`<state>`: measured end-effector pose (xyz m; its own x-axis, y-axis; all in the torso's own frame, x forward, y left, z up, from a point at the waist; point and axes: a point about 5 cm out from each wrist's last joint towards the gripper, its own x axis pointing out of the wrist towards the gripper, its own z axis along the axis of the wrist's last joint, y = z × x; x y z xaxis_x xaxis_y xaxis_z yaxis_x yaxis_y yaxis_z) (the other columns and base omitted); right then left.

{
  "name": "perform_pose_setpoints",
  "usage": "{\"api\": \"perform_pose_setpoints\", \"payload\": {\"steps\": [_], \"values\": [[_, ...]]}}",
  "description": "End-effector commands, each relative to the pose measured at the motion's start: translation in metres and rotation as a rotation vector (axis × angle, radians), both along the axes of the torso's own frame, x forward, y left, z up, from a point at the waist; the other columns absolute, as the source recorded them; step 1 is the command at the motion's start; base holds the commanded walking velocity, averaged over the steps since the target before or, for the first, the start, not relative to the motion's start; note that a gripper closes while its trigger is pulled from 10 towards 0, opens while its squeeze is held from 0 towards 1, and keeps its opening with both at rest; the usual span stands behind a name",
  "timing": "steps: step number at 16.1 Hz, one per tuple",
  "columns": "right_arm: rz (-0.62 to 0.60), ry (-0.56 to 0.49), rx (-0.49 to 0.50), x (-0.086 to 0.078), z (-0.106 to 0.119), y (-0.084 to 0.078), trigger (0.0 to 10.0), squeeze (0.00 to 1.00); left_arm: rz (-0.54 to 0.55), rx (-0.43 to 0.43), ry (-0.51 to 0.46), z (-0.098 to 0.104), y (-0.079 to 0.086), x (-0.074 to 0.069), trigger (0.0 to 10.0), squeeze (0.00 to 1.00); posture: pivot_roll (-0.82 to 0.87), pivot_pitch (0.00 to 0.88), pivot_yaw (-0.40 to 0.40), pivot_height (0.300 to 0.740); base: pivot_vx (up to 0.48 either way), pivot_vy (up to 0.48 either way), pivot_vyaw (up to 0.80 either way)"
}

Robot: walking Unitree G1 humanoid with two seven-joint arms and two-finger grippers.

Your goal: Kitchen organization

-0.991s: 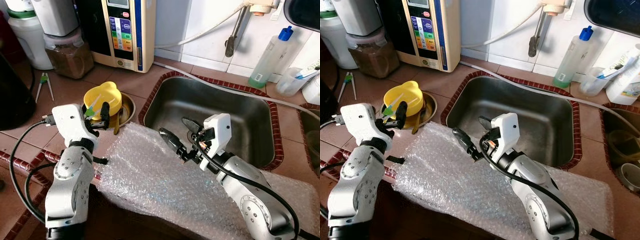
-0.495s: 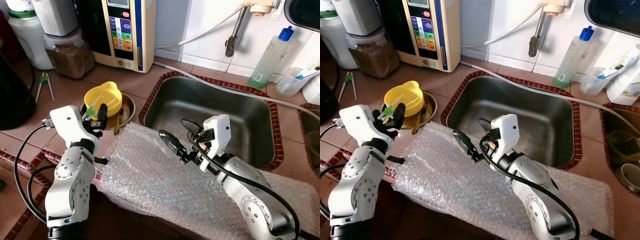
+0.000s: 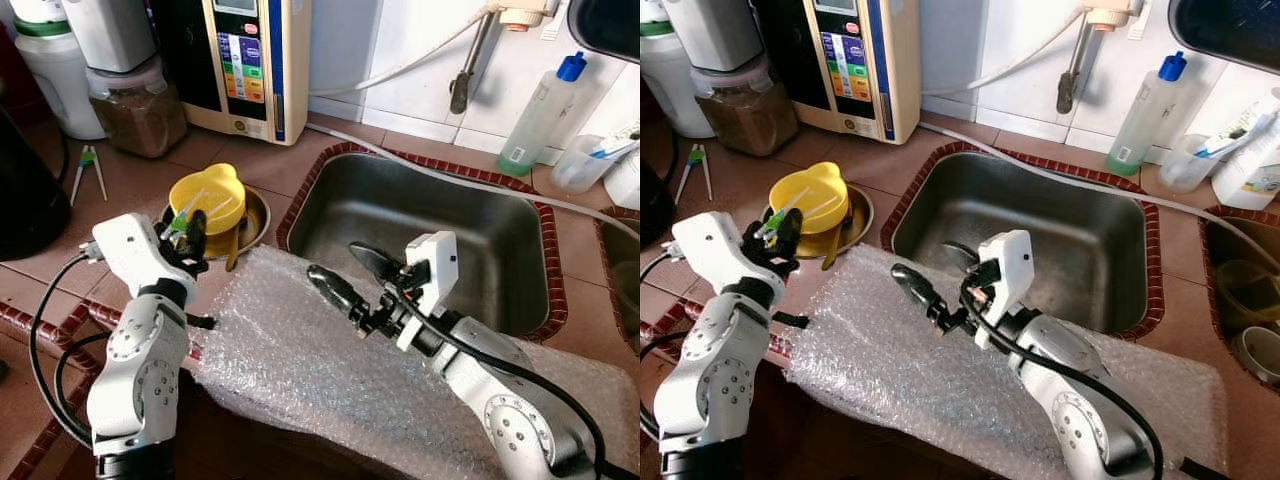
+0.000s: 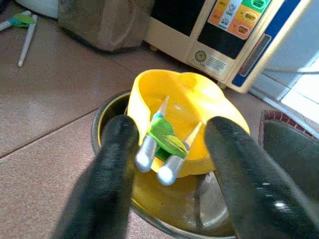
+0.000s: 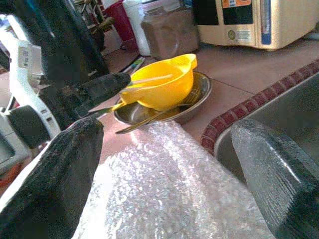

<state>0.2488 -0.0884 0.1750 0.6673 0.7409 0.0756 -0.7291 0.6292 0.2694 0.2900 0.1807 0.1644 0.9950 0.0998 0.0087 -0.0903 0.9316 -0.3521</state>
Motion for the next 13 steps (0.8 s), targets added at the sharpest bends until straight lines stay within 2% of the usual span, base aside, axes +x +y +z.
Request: {"api": "perform_pose_setpoints", "payload": {"steps": [1, 13], "values": [[0.014, -0.009, 0.018, -0.004, 0.005, -0.002, 10.0, 0.00, 0.004, -0.007, 0.016, -0.002, 0.000, 0.001, 0.0, 0.00, -0.02, 0.101, -0.003, 0.740, 0.000, 0.000, 0.00], [0.045, 0.018, 0.050, -0.005, 0.006, -0.001, 10.0, 0.00, 0.023, -0.052, -0.054, 0.011, 0.003, 0.001, 0.0, 0.00, -0.01, 0.100, 0.001, 0.740, 0.000, 0.000, 0.00]]}}
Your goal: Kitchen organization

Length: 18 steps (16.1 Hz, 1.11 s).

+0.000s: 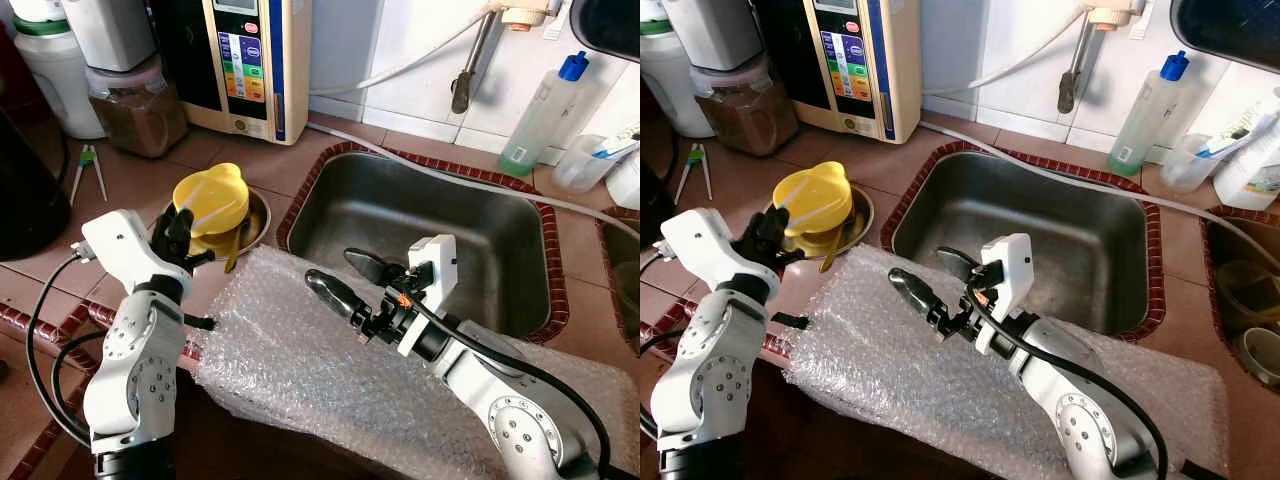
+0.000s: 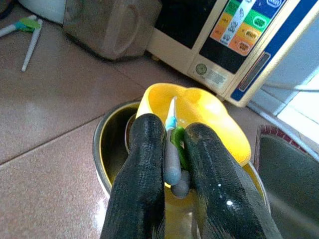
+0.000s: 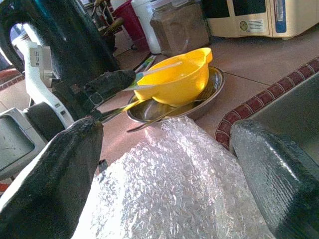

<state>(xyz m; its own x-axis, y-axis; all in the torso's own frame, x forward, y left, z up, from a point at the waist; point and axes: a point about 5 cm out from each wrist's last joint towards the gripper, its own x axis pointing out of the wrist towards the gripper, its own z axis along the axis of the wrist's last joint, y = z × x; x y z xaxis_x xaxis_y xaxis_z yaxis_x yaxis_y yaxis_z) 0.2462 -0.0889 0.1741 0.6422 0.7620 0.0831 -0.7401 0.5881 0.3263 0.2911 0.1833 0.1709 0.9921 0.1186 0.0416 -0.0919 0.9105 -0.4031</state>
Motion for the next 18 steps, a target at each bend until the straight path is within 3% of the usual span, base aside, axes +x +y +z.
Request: {"api": "perform_pose_setpoints", "payload": {"steps": [1, 6, 10, 13, 15, 18], "values": [[0.004, -0.022, 0.006, -0.002, 0.007, -0.001, 10.0, 0.00, 0.005, 0.012, -0.035, 0.007, 0.000, 0.000, 0.0, 0.00, -0.01, 0.100, 0.000, 0.740, 0.000, 0.000, 0.00], [-0.002, -0.023, 0.007, -0.001, 0.007, -0.001, 10.0, 0.00, 0.000, 0.045, -0.090, 0.018, -0.002, -0.002, 0.0, 0.00, -0.01, 0.098, 0.000, 0.740, 0.000, 0.000, 0.00], [-0.078, -0.028, 0.013, 0.009, 0.008, -0.008, 10.0, 0.00, -0.184, 0.029, -0.178, 0.030, -0.028, -0.005, 0.0, 0.00, -0.01, 0.095, 0.002, 0.740, 0.000, 0.000, 0.00], [-0.215, -0.019, 0.046, 0.025, 0.011, -0.021, 10.0, 0.00, -0.357, 0.006, -0.224, 0.034, -0.048, -0.012, 0.0, 0.00, -0.01, 0.092, 0.001, 0.740, 0.000, 0.000, 0.00], [-0.387, 0.042, 0.152, 0.048, 0.015, -0.039, 10.0, 0.00, -0.550, -0.014, -0.236, 0.038, -0.063, -0.017, 0.0, 0.00, -0.01, 0.086, 0.004, 0.740, 0.000, 0.000, 0.00], [-0.413, 0.053, 0.167, 0.053, 0.014, -0.044, 10.0, 0.00, -0.586, -0.006, -0.247, 0.039, -0.065, -0.017, 0.0, 0.00, -0.01, 0.080, 0.008, 0.740, 0.000, 0.000, 0.00]]}}
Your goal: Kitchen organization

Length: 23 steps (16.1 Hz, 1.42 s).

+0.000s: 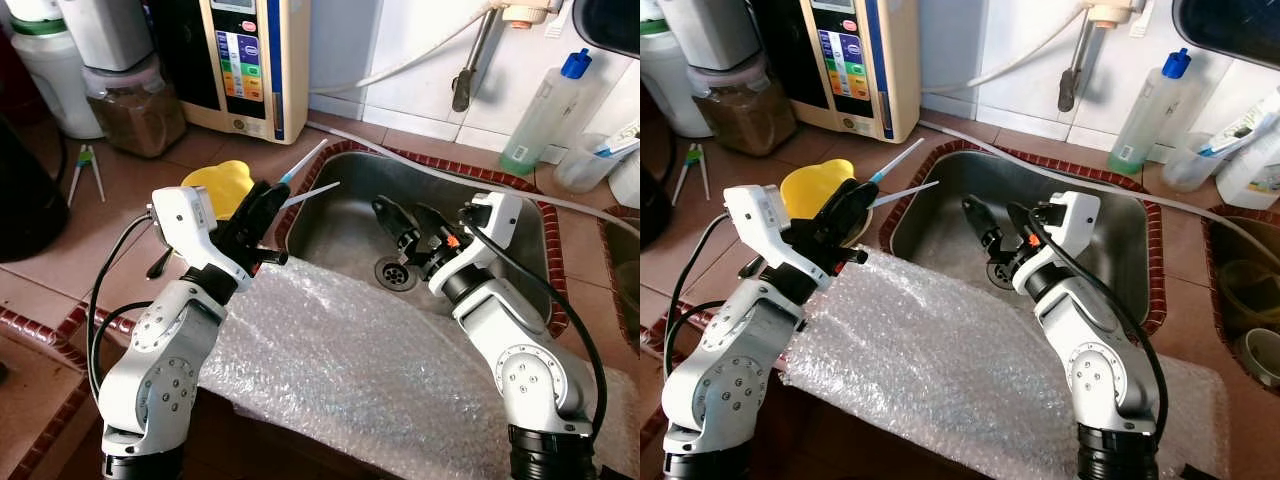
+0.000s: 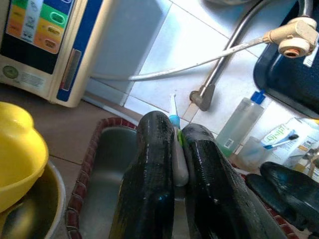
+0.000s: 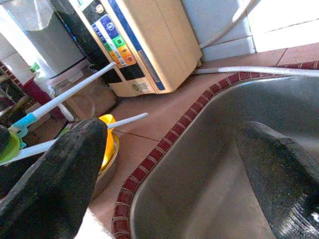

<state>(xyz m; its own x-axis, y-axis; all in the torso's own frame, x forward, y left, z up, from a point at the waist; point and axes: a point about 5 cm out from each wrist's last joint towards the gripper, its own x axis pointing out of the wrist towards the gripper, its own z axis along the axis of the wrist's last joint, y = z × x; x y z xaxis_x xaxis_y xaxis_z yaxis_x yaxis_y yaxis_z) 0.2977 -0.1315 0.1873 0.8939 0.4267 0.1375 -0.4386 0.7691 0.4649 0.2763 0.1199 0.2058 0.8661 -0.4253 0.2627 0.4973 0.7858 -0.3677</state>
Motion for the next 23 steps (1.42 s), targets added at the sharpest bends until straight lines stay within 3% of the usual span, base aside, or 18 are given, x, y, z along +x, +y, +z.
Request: {"api": "perform_pose_setpoints", "payload": {"steps": [1, 4, 7, 8, 10, 13, 16, 19, 23], "values": [[-0.019, 0.005, 0.034, 0.004, 0.001, -0.003, 10.0, 0.00, -0.048, -0.019, -0.014, 0.005, -0.005, -0.004, 0.0, 0.00, -0.01, 0.077, 0.012, 0.740, 0.000, 0.000, 0.00], [-0.012, 0.018, 0.147, 0.014, 0.006, 0.001, 10.0, 0.00, -0.097, -0.138, 0.009, 0.010, -0.009, -0.004, 0.0, 0.00, -0.01, 0.073, 0.010, 0.740, 0.000, 0.000, 0.00], [0.012, -0.130, -0.141, 0.020, 0.015, 0.002, 10.0, 0.00, -0.142, -0.174, 0.006, 0.018, -0.010, -0.002, 0.0, 0.00, 0.00, 0.070, 0.005, 0.740, 0.000, 0.000, 0.00], [0.046, -0.219, -0.307, 0.022, 0.020, 0.003, 10.0, 0.00, -0.144, -0.133, -0.005, 0.019, -0.010, -0.002, 0.0, 0.00, 0.00, 0.069, 0.004, 0.740, 0.000, 0.000, 0.00], [0.072, -0.260, -0.387, 0.024, 0.023, 0.001, 10.0, 0.00, -0.129, -0.137, 0.001, 0.019, -0.008, 0.000, 0.0, 0.00, 0.00, 0.069, 0.002, 0.740, 0.000, 0.000, 0.00], [0.015, -0.420, -0.641, 0.037, 0.038, -0.011, 10.0, 0.00, -0.172, -0.045, 0.007, 0.014, -0.016, 0.000, 0.0, 0.00, 0.00, 0.068, -0.001, 0.740, 0.000, 0.000, 0.00], [0.025, -0.474, -0.709, 0.044, 0.045, -0.011, 10.0, 0.00, -0.206, -0.021, 0.005, 0.012, -0.025, 0.000, 0.0, 0.00, 0.00, 0.070, -0.004, 0.740, 0.000, 0.000, 0.00], [0.251, -0.500, -0.780, 0.038, 0.034, 0.001, 10.0, 0.00, -0.209, 0.002, 0.003, 0.011, -0.028, 0.004, 0.0, 0.00, -0.01, 0.073, -0.001, 0.740, 0.000, 0.000, 0.00], [0.357, -0.515, -0.854, 0.040, 0.035, -0.006, 10.0, 0.00, -0.205, 0.070, 0.000, 0.005, -0.026, 0.003, 0.0, 0.00, -0.01, 0.076, -0.003, 0.740, 0.000, 0.000, 0.00]]}}
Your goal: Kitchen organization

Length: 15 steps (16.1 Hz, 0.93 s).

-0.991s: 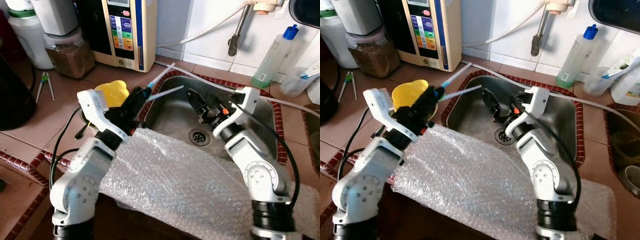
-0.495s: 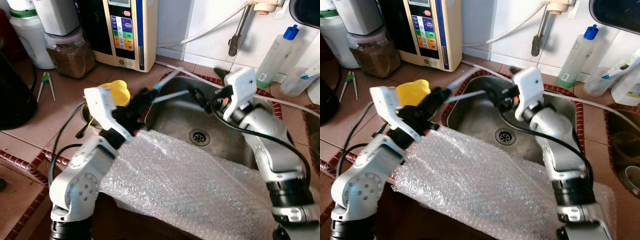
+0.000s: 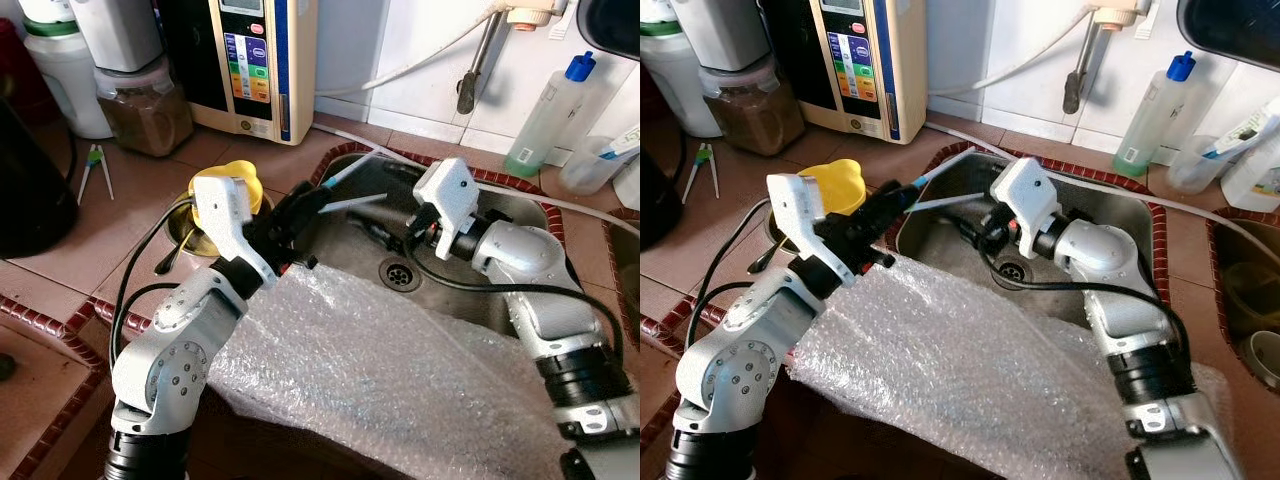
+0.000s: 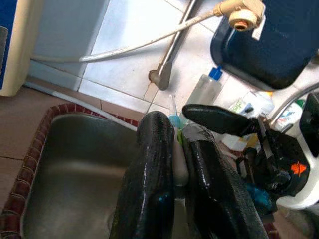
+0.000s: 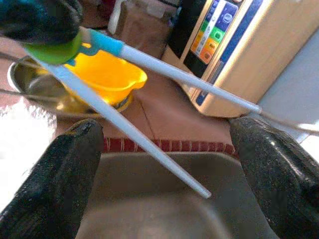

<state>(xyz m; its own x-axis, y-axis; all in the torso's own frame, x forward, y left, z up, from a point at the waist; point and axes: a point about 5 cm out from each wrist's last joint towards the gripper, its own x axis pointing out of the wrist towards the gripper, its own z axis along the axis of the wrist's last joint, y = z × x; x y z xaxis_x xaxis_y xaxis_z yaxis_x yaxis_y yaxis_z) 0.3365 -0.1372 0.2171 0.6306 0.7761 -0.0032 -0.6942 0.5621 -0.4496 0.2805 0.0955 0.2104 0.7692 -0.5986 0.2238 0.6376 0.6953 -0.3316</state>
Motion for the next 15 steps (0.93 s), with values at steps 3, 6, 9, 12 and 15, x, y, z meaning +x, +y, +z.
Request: {"api": "perform_pose_setpoints", "payload": {"steps": [3, 6, 9, 12, 15], "values": [[0.074, -0.007, -0.101, -0.001, -0.001, -0.001, 10.0, 0.00, 0.001, 0.016, -0.021, 0.000, -0.002, 0.000, 0.0, 0.00, -0.01, 0.079, -0.007, 0.740, 0.000, 0.000, 0.00], [0.112, 0.016, -0.092, -0.004, -0.018, 0.016, 10.0, 0.00, -0.009, -0.011, -0.025, 0.003, -0.008, 0.000, 0.0, 0.00, -0.01, 0.082, -0.004, 0.740, 0.000, 0.000, 0.00], [0.052, -0.053, -0.094, 0.004, -0.023, 0.023, 0.0, 0.00, -0.029, -0.014, -0.023, 0.002, -0.014, -0.003, 0.0, 0.00, 0.00, 0.081, -0.004, 0.740, 0.000, 0.000, 0.00], [-0.021, -0.120, -0.083, 0.011, -0.019, 0.023, 0.0, 0.00, -0.037, -0.010, -0.016, 0.000, -0.017, -0.006, 0.0, 0.00, 0.00, 0.082, -0.008, 0.740, 0.000, 0.000, 0.00], [-0.111, -0.181, -0.156, 0.016, -0.022, 0.015, 0.0, 0.00, -0.030, -0.002, -0.015, -0.001, -0.014, -0.006, 0.0, 0.00, 0.00, 0.083, -0.006, 0.740, 0.000, 0.000, 0.00]]}}
